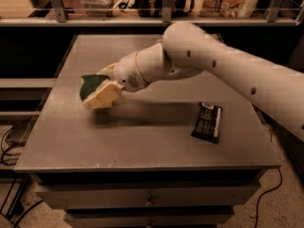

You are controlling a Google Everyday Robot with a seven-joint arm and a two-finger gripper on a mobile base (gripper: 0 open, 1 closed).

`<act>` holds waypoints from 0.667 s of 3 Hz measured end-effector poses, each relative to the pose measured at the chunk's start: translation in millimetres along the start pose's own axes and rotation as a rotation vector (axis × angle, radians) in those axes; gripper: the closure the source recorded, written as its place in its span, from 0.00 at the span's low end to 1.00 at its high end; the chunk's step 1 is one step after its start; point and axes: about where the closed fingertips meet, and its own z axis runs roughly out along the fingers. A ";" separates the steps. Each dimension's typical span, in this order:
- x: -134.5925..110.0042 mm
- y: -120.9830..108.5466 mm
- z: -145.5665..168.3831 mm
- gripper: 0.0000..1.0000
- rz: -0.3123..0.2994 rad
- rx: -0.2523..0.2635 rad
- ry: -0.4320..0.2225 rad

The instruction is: Pick sponge

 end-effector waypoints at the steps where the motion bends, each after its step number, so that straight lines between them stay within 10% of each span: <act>1: -33.5 -17.4 -56.6 1.00 -0.022 0.050 -0.047; 2: -65.9 -33.3 -113.1 1.00 -0.074 0.105 -0.096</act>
Offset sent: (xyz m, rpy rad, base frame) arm 0.0552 -0.1325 0.1895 0.1547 -0.2384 -0.1103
